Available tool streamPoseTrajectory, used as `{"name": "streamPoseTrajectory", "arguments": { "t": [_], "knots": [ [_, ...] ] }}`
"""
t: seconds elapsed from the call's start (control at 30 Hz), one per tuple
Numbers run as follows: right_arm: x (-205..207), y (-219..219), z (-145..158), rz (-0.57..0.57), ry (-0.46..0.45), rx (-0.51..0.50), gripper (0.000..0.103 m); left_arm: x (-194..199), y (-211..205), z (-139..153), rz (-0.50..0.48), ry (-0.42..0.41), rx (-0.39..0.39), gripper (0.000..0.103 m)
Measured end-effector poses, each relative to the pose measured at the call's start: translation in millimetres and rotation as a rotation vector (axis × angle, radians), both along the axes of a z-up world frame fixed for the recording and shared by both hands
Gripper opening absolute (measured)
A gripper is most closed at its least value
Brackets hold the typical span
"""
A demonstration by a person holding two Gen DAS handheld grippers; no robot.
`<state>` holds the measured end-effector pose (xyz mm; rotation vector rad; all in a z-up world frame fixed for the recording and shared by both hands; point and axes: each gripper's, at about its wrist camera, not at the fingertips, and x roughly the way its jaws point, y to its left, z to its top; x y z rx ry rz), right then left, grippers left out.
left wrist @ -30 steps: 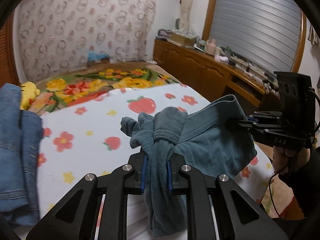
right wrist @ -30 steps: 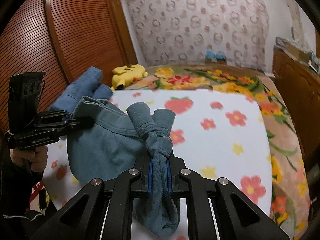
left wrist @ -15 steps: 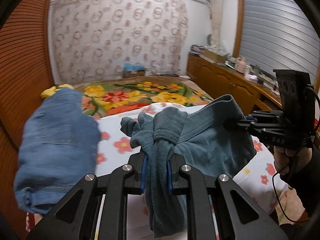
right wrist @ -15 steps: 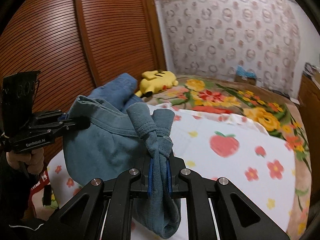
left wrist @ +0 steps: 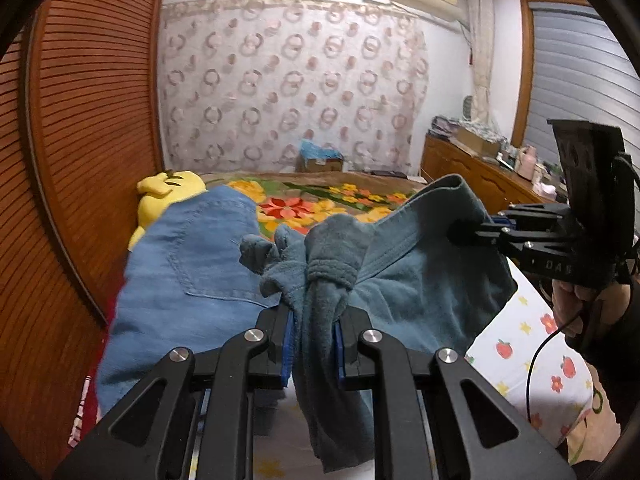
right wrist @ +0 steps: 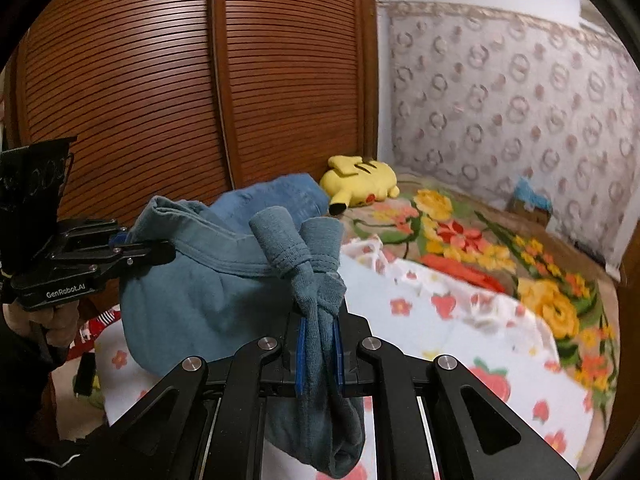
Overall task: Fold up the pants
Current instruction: 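Lift the folded shorts with both grippers and carry them onto the jeans stack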
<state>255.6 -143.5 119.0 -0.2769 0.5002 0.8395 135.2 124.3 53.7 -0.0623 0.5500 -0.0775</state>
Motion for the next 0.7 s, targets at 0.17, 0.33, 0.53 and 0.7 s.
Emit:
{"name": "streamPoseTrajectory", "arguments": {
  "t": [0.17, 0.33, 0.53, 0.7],
  "knots": [
    [4, 23, 5, 0.036, -0.052, -0.038, 0.011, -1, 17, 6, 0.044, -0.028, -0.004, 0.017],
    [16, 42, 11, 0.065, -0.07, -0.048, 0.011, 3, 37, 10, 0.088, -0.054, -0.015, 0.017],
    [40, 72, 14, 0.098, -0.092, -0.074, 0.011, 8, 57, 3, 0.139, -0.05, -0.024, 0.017],
    [59, 100, 12, 0.131, -0.104, -0.111, 0.011, 14, 71, -2, 0.183, -0.053, -0.048, 0.017]
  ]
}}
